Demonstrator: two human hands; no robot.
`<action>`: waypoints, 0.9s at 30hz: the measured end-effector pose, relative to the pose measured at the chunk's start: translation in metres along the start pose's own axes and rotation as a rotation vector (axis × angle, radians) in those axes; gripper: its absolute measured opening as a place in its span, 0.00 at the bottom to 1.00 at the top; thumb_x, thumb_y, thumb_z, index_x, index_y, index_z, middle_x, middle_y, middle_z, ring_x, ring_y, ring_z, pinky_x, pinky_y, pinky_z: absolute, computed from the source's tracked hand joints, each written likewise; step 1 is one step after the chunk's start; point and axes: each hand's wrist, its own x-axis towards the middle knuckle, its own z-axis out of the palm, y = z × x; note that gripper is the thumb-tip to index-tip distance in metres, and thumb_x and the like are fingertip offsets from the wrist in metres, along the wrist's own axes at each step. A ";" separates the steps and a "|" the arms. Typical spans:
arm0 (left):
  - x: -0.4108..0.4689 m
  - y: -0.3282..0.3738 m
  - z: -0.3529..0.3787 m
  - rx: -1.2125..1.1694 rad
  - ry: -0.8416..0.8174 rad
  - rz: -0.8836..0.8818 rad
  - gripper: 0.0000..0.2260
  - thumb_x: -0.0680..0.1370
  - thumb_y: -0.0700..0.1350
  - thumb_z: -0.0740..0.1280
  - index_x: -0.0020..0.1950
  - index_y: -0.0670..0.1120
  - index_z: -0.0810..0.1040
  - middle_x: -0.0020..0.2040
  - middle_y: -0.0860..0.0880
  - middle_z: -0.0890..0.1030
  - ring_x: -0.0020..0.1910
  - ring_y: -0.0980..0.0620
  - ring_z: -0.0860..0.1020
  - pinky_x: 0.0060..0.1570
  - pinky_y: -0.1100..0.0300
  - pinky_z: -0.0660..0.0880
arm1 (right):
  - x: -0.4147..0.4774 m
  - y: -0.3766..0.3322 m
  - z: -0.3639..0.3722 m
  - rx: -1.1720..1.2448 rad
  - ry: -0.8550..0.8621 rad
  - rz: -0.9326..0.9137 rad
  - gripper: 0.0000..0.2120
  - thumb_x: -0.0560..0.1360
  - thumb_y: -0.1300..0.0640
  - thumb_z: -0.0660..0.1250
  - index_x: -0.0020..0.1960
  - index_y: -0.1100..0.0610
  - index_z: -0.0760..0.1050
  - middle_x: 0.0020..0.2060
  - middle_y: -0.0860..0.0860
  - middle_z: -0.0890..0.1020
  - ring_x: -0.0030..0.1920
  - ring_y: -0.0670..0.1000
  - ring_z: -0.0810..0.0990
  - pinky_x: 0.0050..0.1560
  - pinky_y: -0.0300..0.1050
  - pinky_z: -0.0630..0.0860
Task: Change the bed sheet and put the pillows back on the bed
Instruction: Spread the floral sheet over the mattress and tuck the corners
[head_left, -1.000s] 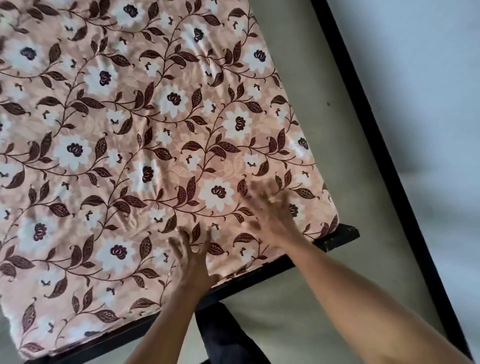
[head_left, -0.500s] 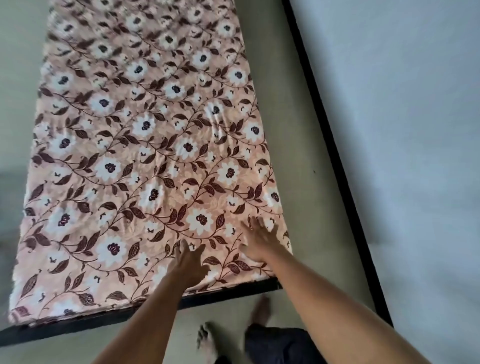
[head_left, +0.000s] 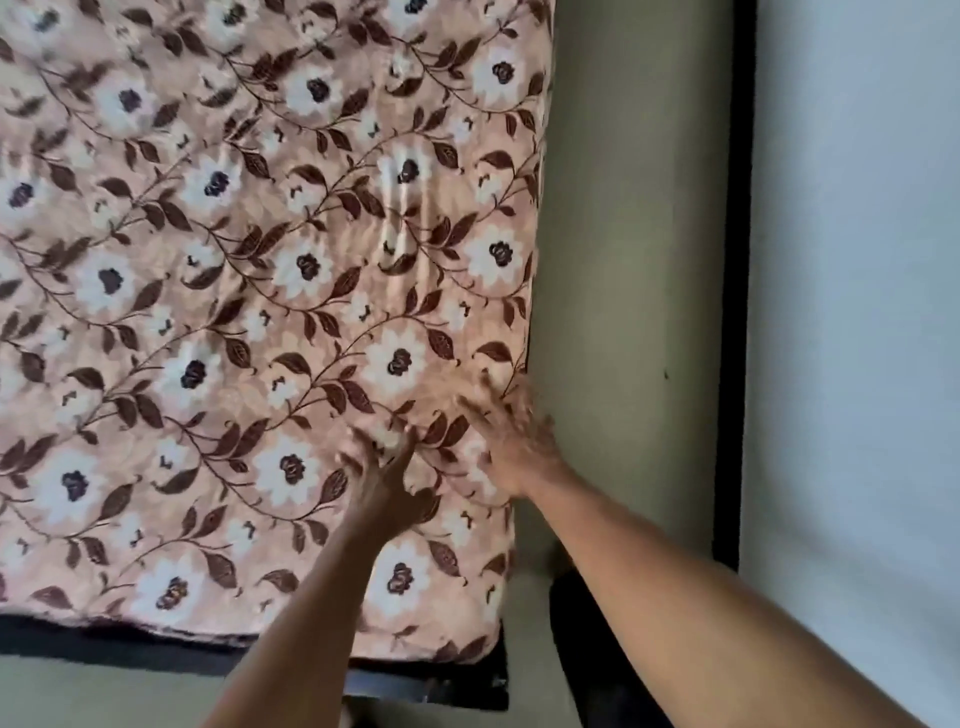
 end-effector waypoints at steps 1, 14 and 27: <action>0.001 0.002 0.006 0.014 -0.009 -0.039 0.47 0.75 0.61 0.69 0.81 0.58 0.39 0.79 0.30 0.36 0.72 0.26 0.25 0.70 0.32 0.28 | -0.004 0.012 -0.005 0.079 -0.068 0.008 0.48 0.82 0.57 0.65 0.77 0.32 0.28 0.75 0.42 0.20 0.81 0.65 0.36 0.77 0.70 0.54; 0.003 0.049 -0.085 -0.069 -0.238 -0.230 0.19 0.82 0.57 0.64 0.71 0.51 0.78 0.70 0.46 0.77 0.68 0.48 0.74 0.71 0.52 0.68 | 0.011 -0.003 -0.153 -0.278 -0.161 -0.231 0.21 0.82 0.56 0.60 0.74 0.58 0.68 0.69 0.60 0.75 0.72 0.62 0.71 0.75 0.67 0.59; 0.169 0.072 -0.217 -0.137 0.590 -0.453 0.34 0.83 0.64 0.53 0.82 0.56 0.38 0.81 0.40 0.36 0.81 0.35 0.41 0.74 0.30 0.45 | 0.201 -0.012 -0.233 -0.333 0.234 -0.549 0.34 0.84 0.43 0.52 0.83 0.45 0.37 0.82 0.50 0.35 0.83 0.58 0.39 0.80 0.65 0.39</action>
